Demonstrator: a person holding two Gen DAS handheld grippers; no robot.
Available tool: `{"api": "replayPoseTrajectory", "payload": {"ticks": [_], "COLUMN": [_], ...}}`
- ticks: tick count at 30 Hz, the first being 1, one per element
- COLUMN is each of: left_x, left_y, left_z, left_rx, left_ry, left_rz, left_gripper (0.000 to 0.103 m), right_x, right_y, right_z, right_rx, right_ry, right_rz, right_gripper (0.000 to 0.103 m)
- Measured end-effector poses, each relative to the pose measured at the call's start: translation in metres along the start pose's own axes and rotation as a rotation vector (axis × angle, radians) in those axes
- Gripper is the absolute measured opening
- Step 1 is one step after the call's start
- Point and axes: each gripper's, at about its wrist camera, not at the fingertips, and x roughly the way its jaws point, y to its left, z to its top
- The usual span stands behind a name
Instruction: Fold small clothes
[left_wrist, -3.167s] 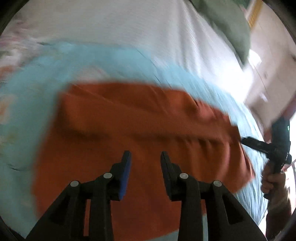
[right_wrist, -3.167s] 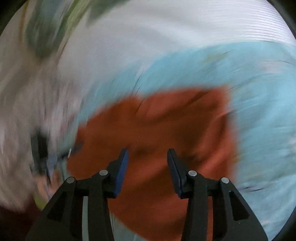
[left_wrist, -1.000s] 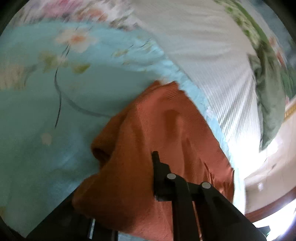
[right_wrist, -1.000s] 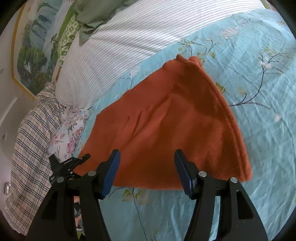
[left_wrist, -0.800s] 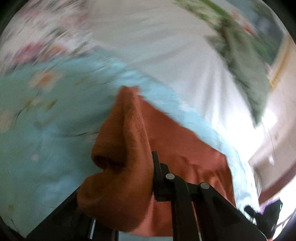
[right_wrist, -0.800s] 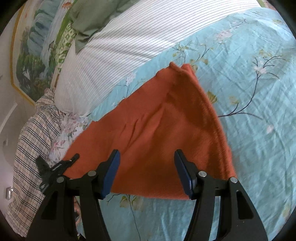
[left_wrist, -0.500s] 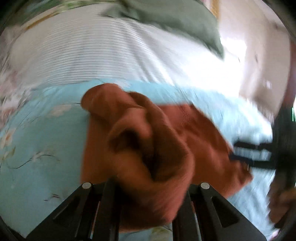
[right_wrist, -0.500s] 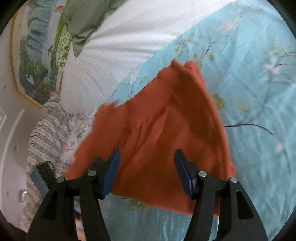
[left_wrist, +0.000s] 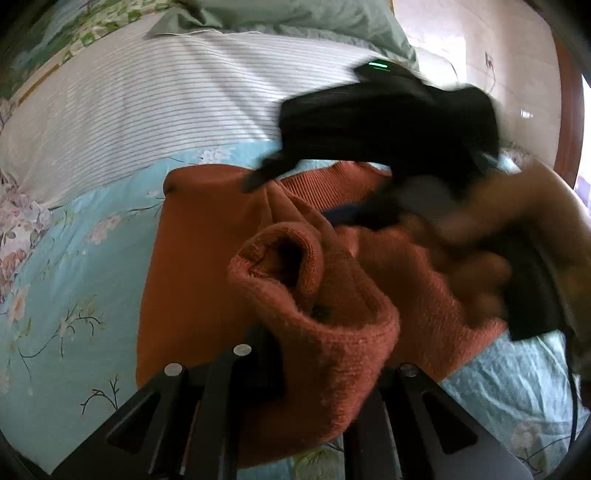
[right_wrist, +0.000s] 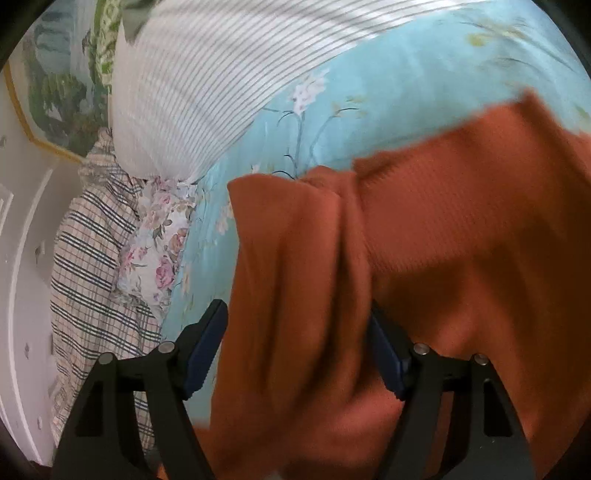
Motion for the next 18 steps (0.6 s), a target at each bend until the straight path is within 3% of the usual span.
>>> {"api": "replayPoseTrajectory", "payload": {"ticks": [1,2,5,9,13,18], "left_x": [-0.001,-0.003,-0.007,-0.020,-0.004,0.029], "left_y": [-0.002,-0.003,-0.002,-0.018,-0.053,-0.087], "left_z": [0.000,0.001,0.013,0.042,0.054,0.047], "left_rx": [0.005,0.004,-0.018,-0.054,-0.059,-0.050], "left_ry": [0.003,0.007,0.009,-0.026,0.008,0.098], "left_rz": [0.003,0.003,-0.017,-0.133,-0.219,-0.263], "left_gripper": [0.009,0.009,0.009,0.010,0.010,0.010], "right_x": [0.008,0.015,0.000,-0.056,-0.092,-0.092], "right_y": [0.005,0.012,0.030,0.043,0.017,-0.033], "right_z": [0.004,0.007,0.011,0.011,0.011,0.005], "right_rx": [-0.032,-0.077,-0.160,-0.253,-0.243,-0.179], "right_ry": [0.010,0.028,-0.009,-0.104,-0.125,-0.080], "right_rz": [-0.027,-0.059,-0.055,-0.054,-0.120,-0.194], "right_gripper": [0.052,0.013,0.015,0.015,0.015,0.015]}}
